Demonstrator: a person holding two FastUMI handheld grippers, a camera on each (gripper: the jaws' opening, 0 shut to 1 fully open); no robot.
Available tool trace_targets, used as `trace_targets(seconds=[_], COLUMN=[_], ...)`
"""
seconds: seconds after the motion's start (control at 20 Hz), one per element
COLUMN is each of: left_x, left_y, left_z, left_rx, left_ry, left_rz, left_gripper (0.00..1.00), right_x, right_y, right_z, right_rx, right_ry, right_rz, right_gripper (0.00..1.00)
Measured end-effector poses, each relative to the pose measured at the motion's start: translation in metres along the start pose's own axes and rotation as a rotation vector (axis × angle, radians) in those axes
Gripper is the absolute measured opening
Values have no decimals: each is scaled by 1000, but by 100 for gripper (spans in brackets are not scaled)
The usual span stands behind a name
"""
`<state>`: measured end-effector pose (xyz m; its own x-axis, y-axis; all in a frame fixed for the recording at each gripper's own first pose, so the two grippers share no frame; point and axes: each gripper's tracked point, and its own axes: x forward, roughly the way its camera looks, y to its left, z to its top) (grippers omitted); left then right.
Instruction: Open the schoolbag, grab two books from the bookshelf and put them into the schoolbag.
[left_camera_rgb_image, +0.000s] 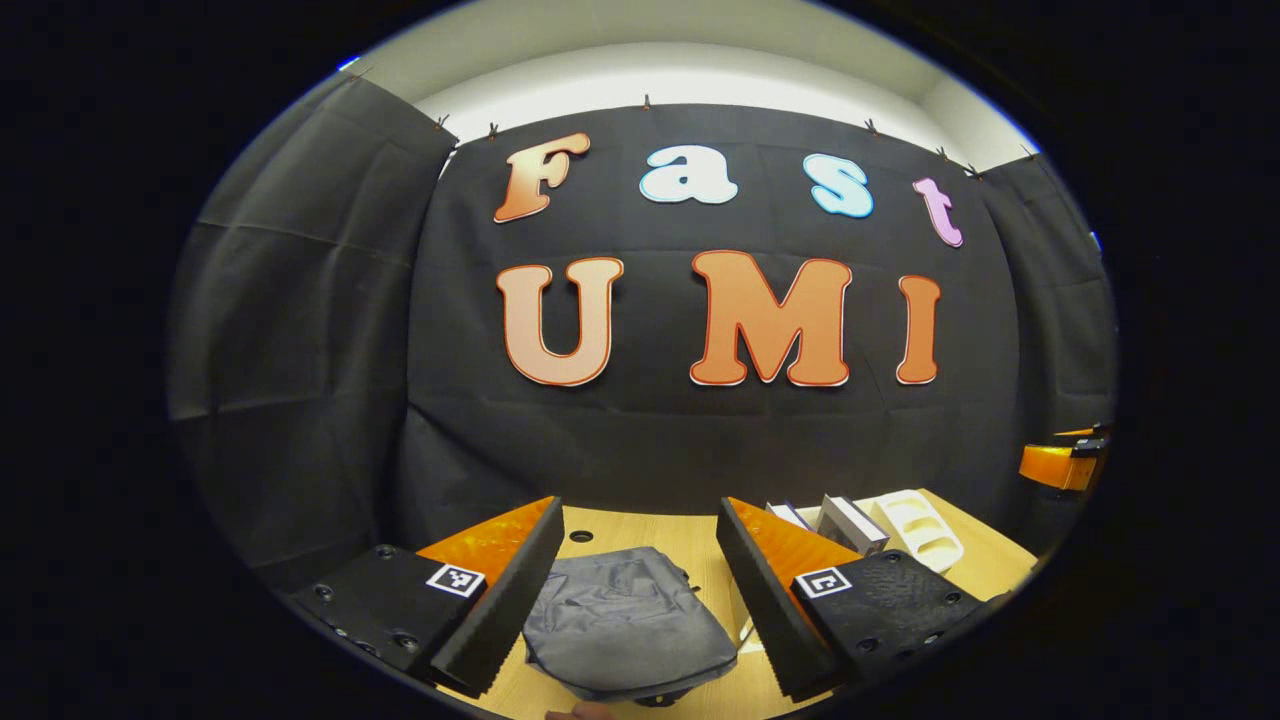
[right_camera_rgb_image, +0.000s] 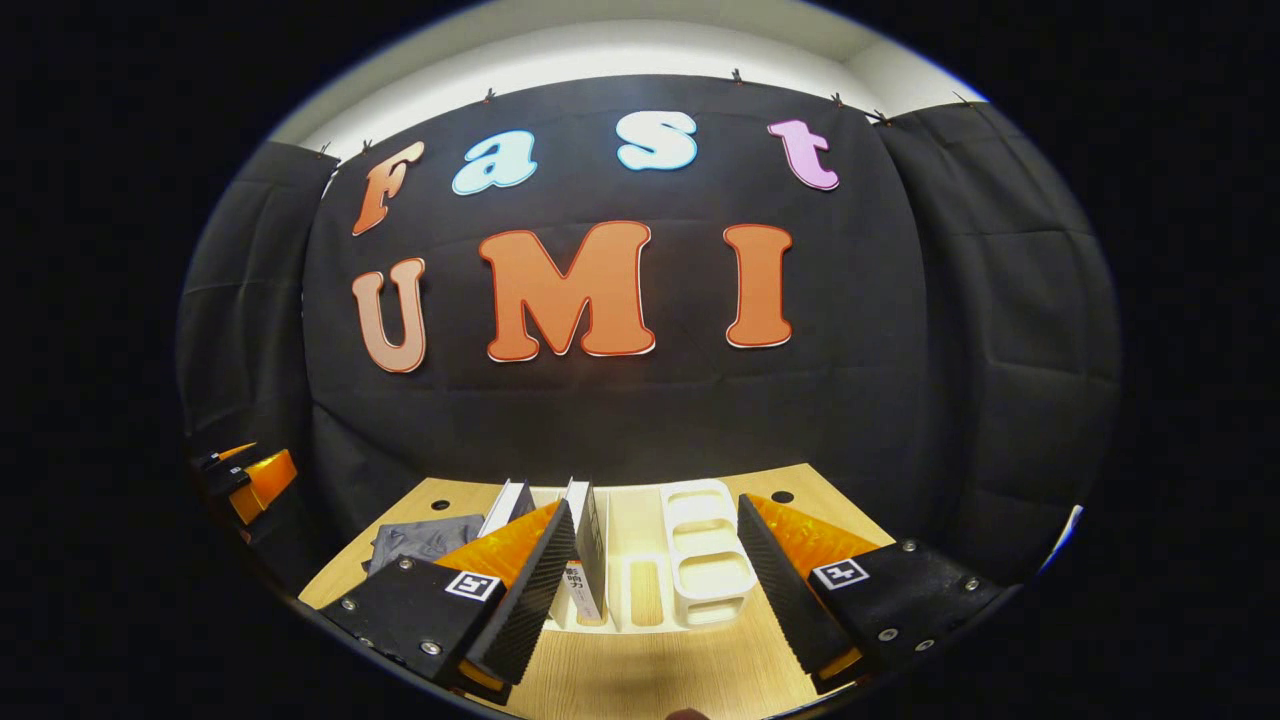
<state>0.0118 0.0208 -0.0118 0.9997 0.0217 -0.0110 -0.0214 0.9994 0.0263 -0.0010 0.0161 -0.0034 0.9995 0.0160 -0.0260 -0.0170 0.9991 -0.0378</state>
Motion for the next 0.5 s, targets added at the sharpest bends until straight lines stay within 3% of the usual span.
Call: trace_targets(seconds=[0.25, 0.5], left_x=[2, 1], left_y=[3, 11], left_z=[-9, -27], left_rx=[31, 136], left_ry=[20, 49], left_rz=[1, 15], left_gripper=[97, 97], right_x=[5, 10], right_y=[3, 9], right_z=[-6, -17], right_rx=[-13, -17], right_ry=[12, 34], right_rz=[2, 10], right_gripper=[98, 98])
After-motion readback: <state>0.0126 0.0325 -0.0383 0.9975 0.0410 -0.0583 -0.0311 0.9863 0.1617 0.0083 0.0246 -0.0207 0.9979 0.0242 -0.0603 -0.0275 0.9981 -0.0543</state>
